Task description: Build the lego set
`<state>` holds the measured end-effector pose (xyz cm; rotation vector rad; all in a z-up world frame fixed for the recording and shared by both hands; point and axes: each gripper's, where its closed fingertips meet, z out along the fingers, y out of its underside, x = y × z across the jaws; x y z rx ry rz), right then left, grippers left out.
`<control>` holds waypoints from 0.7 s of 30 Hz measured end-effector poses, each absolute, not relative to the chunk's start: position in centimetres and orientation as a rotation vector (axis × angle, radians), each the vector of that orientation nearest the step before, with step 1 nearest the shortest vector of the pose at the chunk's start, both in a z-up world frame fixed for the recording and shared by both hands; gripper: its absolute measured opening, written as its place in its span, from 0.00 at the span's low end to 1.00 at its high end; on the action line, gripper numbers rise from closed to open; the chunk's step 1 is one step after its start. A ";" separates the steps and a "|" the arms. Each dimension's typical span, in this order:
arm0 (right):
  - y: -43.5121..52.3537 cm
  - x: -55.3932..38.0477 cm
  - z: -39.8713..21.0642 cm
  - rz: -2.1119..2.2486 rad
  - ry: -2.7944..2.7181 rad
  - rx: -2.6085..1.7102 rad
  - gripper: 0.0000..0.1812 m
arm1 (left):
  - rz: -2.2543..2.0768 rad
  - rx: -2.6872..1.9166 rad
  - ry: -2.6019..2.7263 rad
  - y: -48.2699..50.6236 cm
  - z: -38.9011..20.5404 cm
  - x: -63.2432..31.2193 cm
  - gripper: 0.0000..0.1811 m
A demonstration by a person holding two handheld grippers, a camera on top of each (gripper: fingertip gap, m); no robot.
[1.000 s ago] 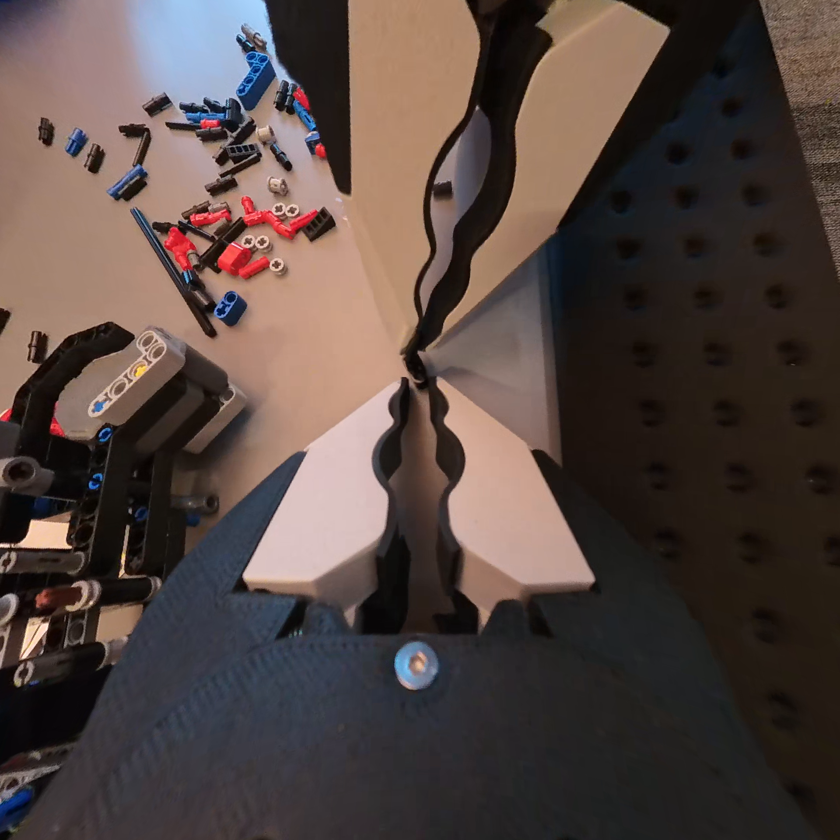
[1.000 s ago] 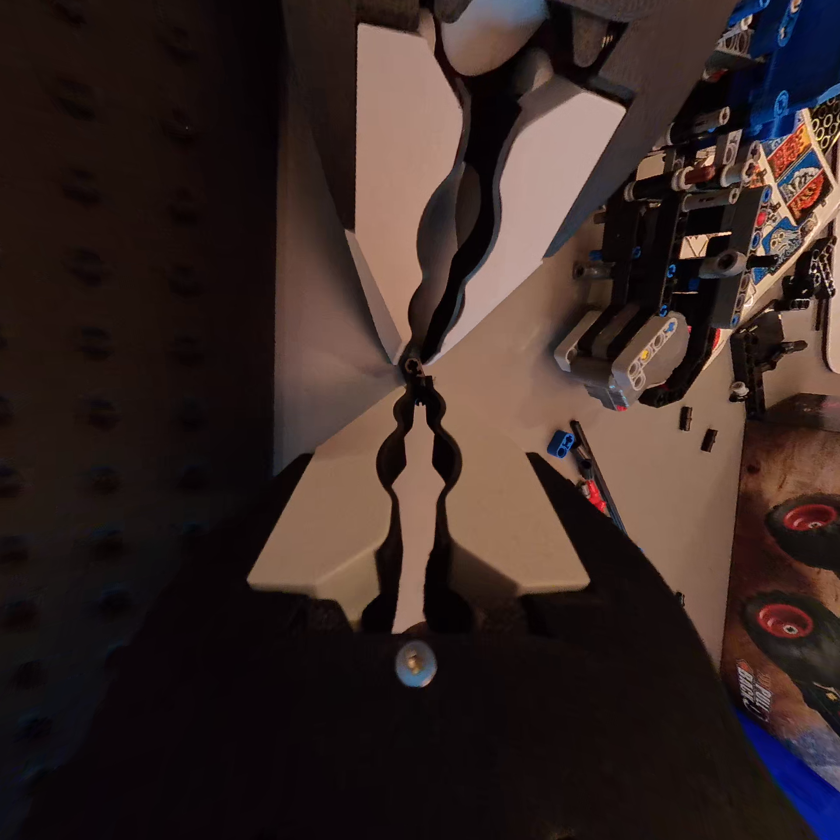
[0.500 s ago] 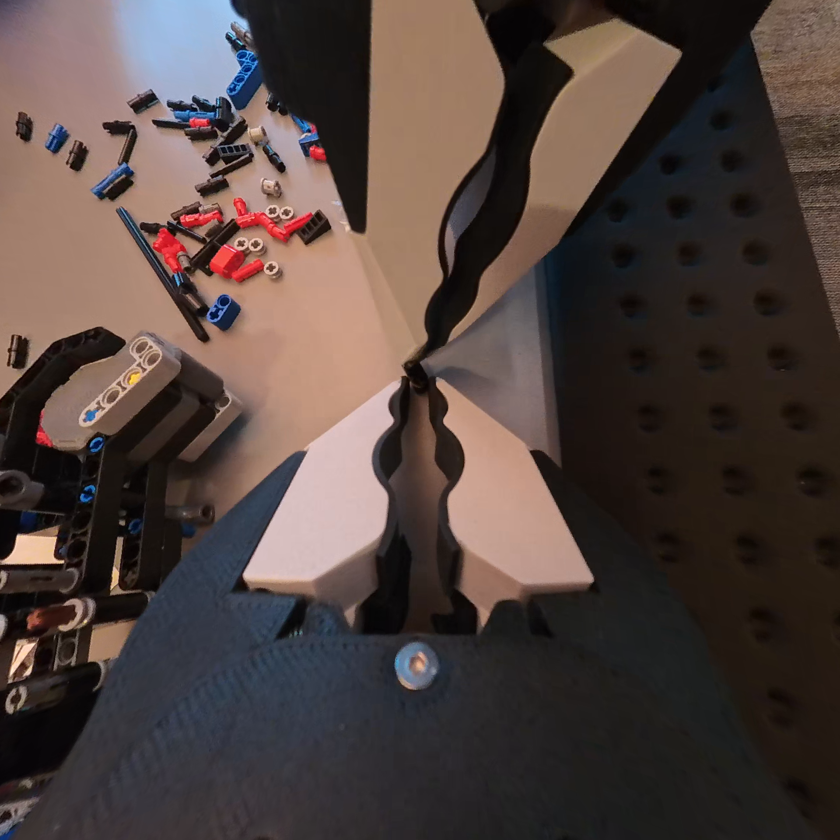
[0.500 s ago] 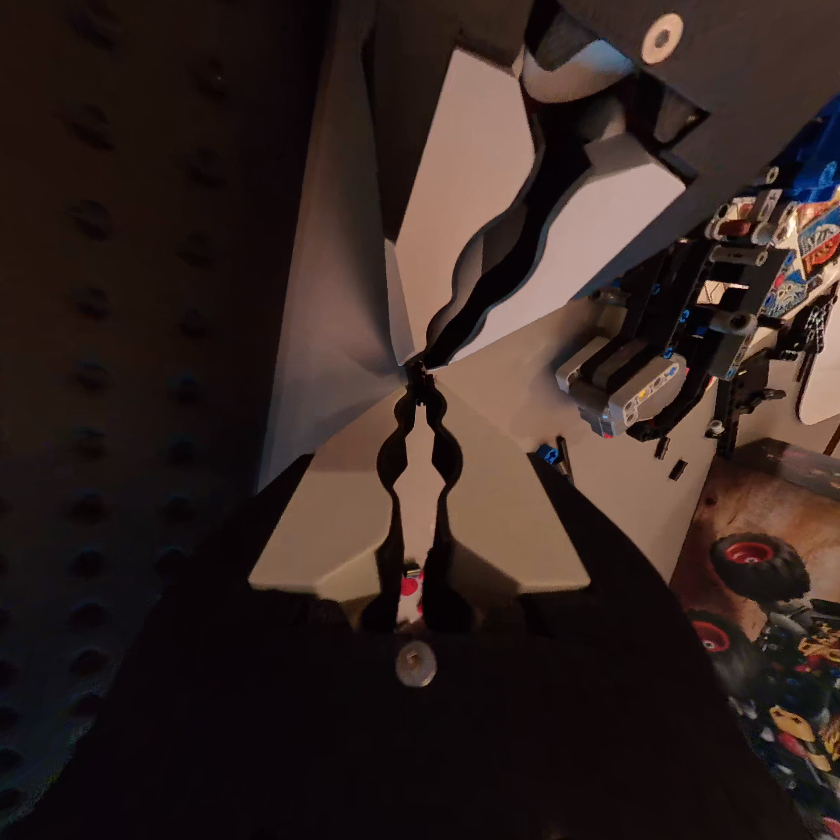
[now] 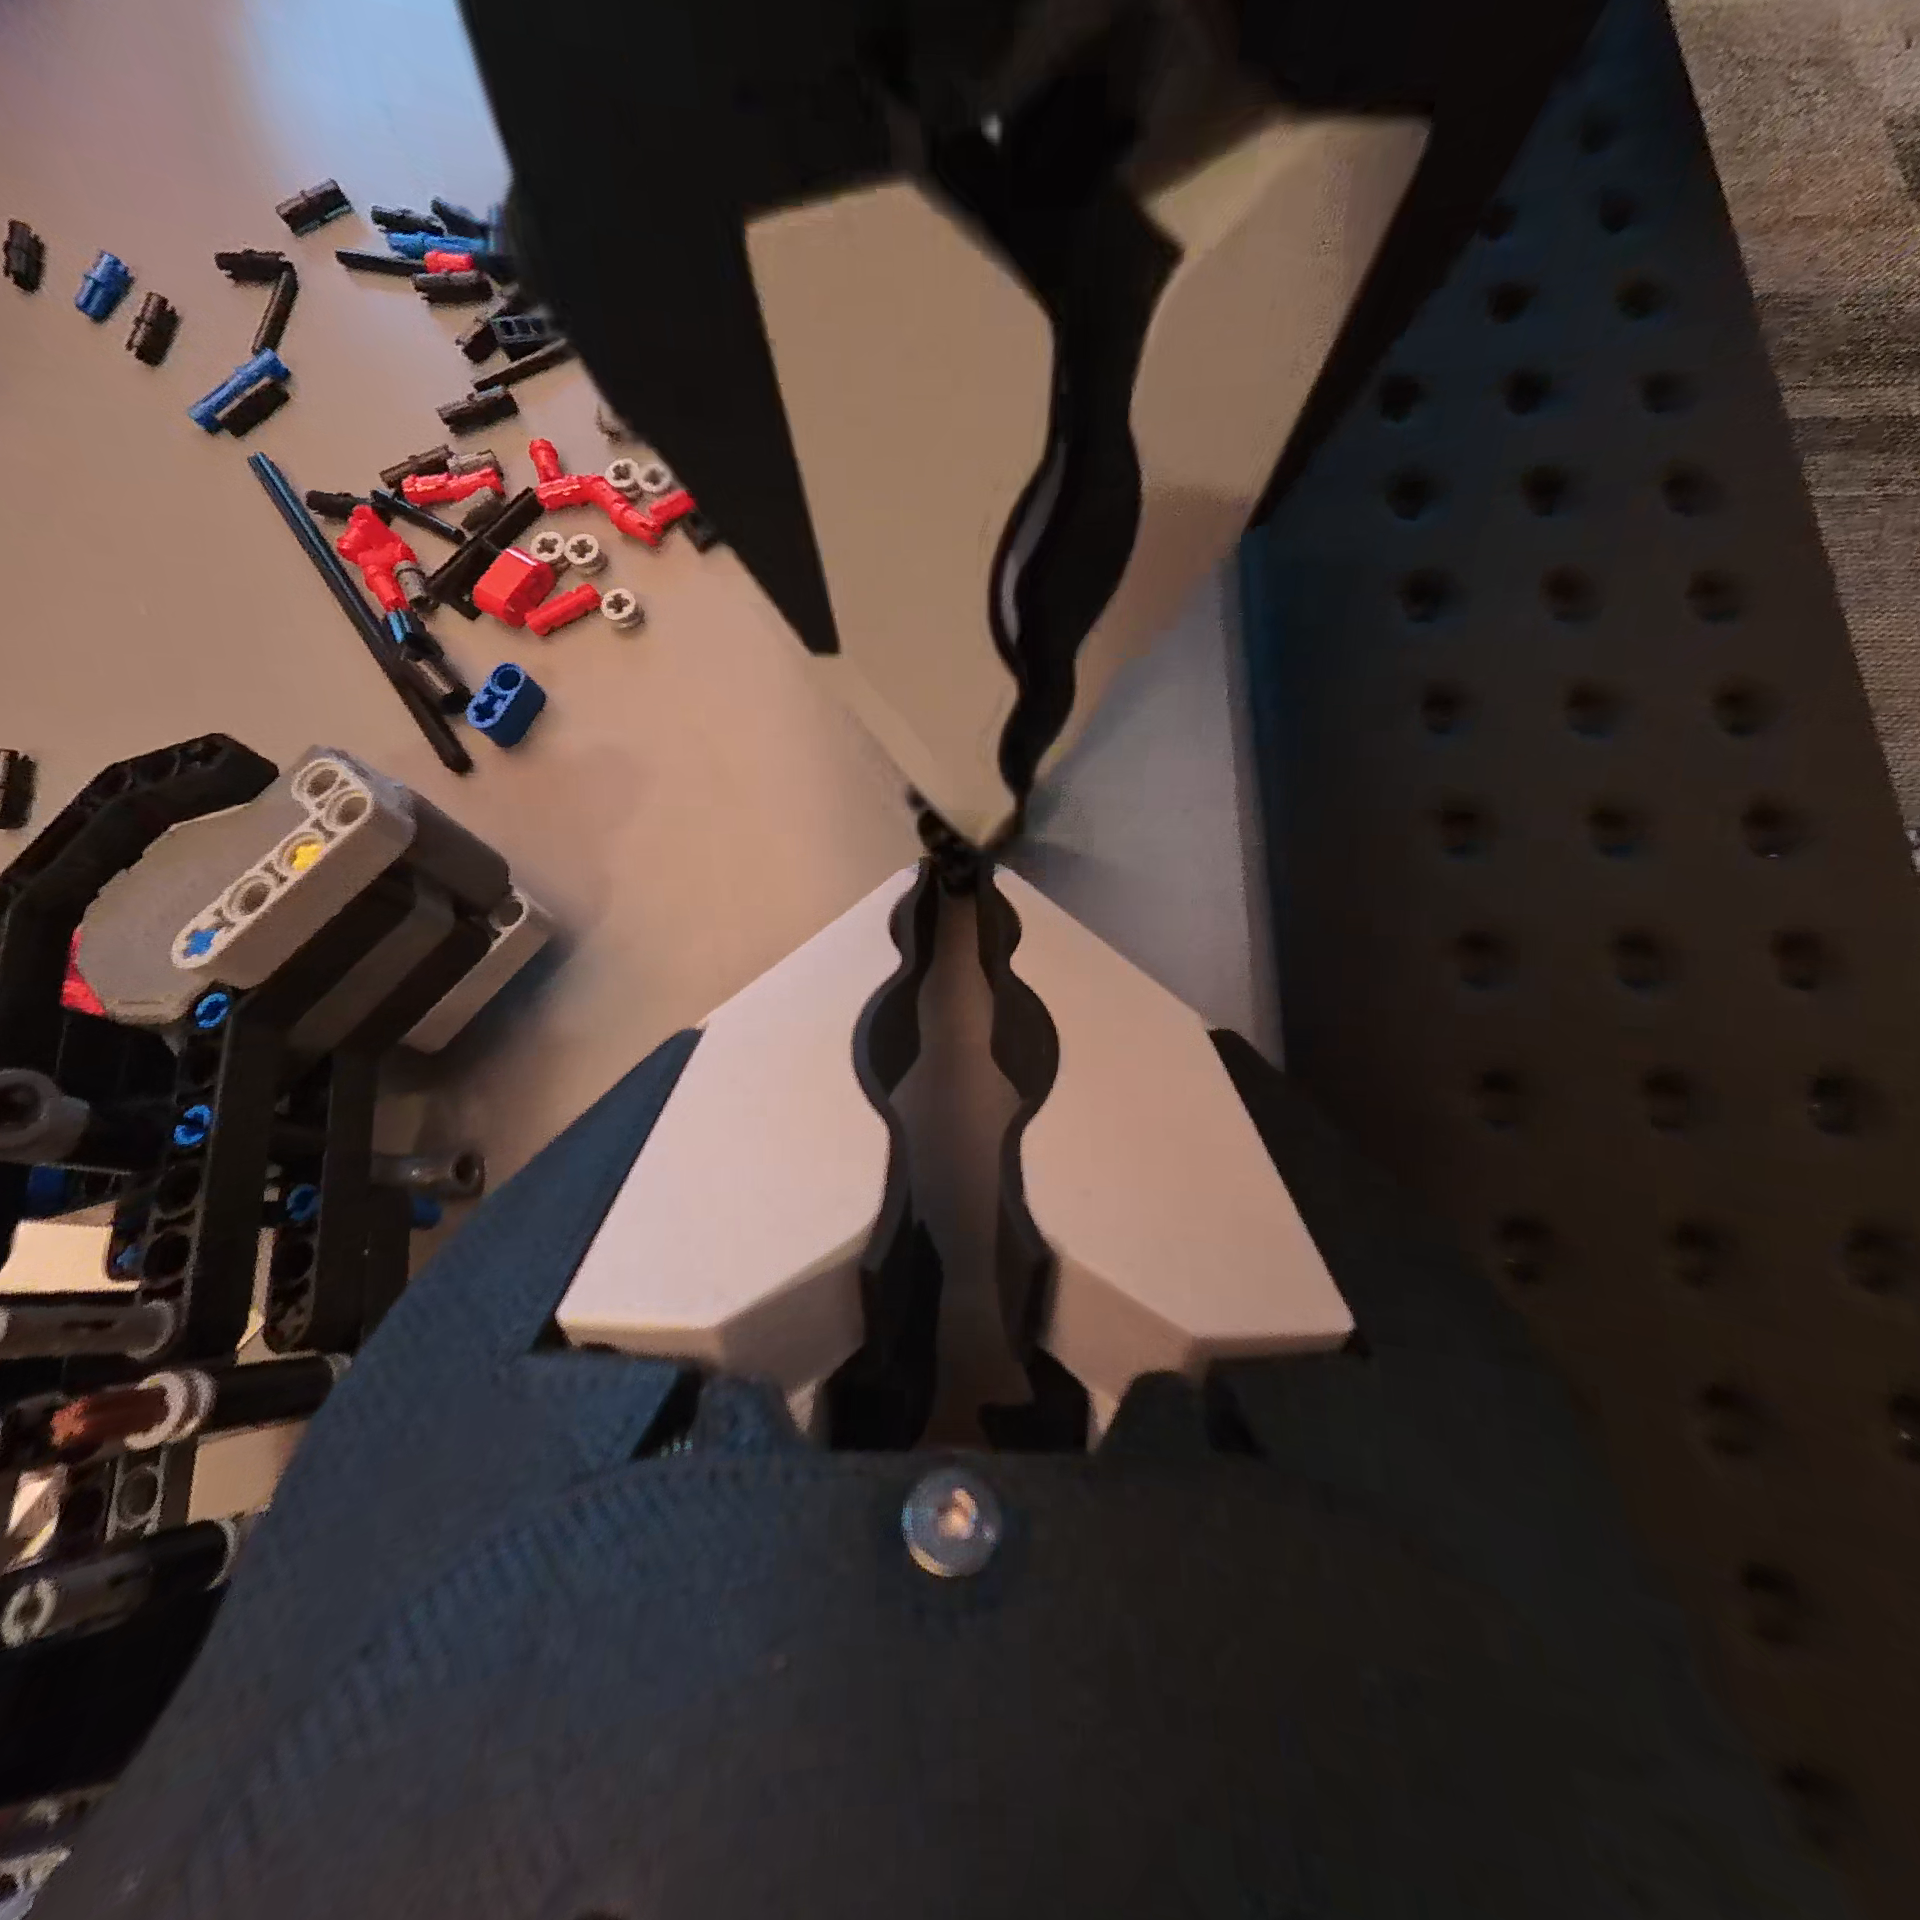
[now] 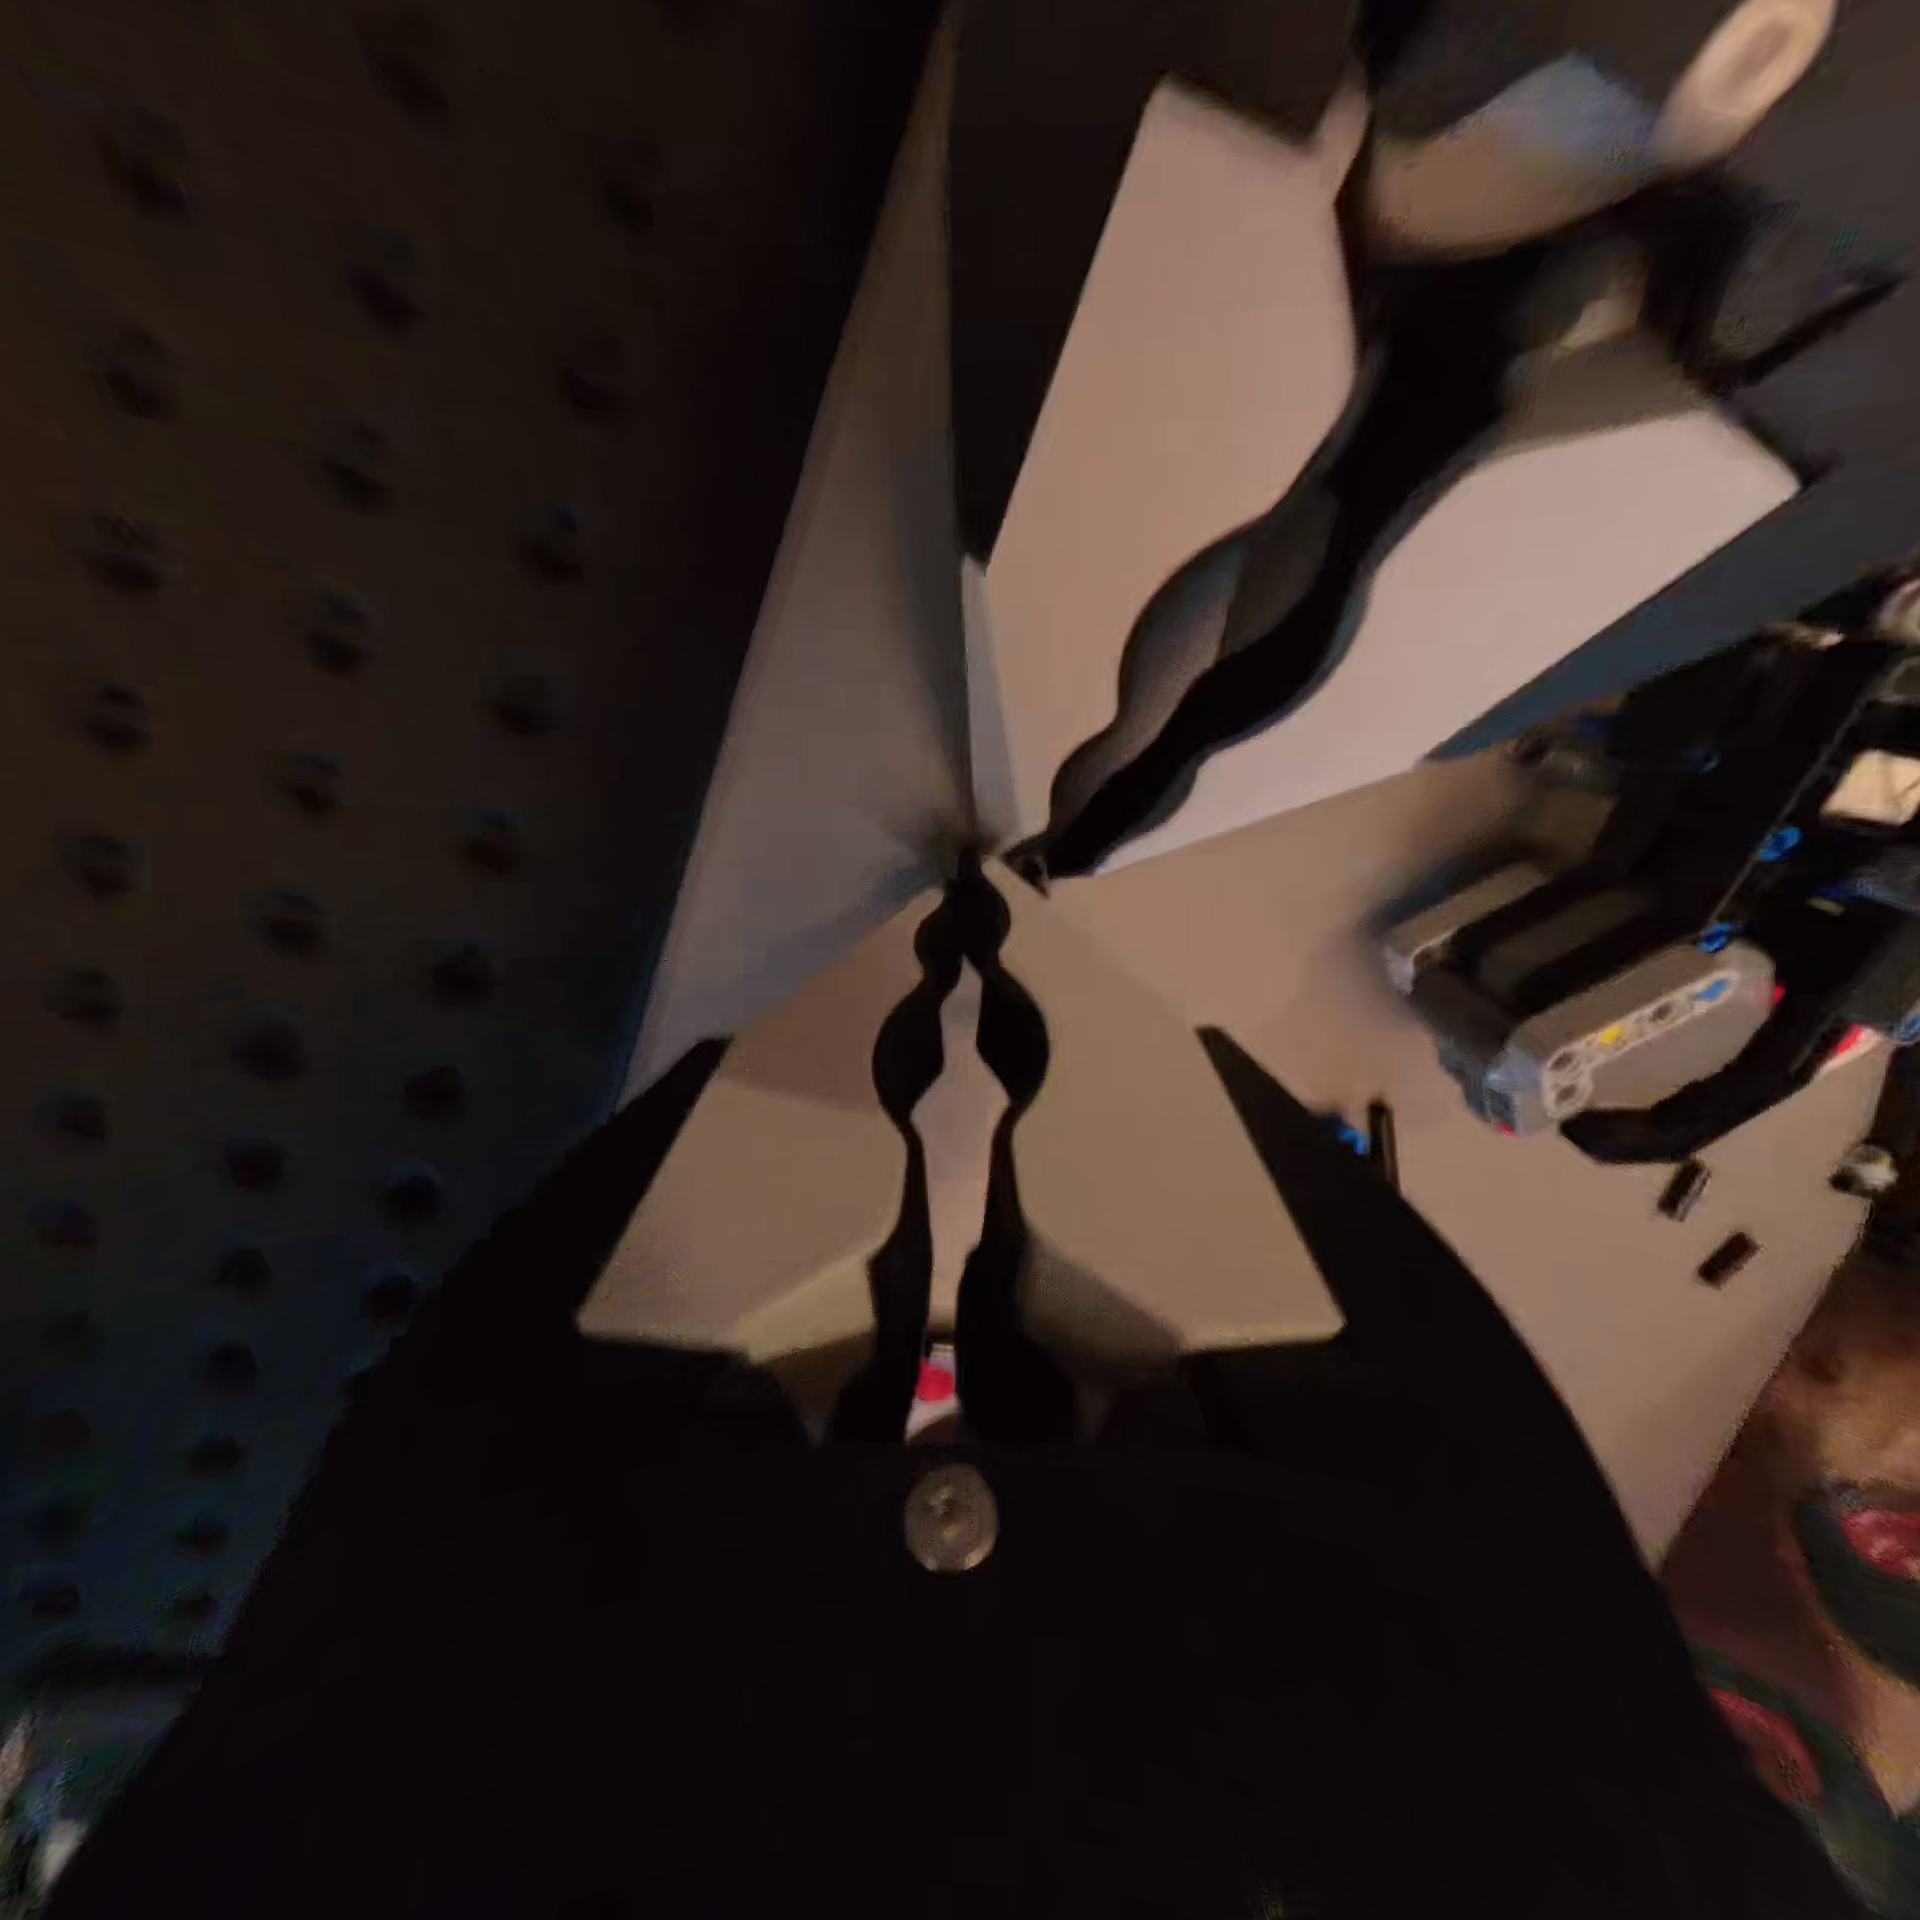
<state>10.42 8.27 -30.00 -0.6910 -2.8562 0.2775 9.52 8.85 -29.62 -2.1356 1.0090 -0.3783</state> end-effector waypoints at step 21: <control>10.3 10.2 -27.7 0.446 -2.626 -0.919 0.00 | -0.371 -2.126 1.020 8.7 -29.6 9.7 0.06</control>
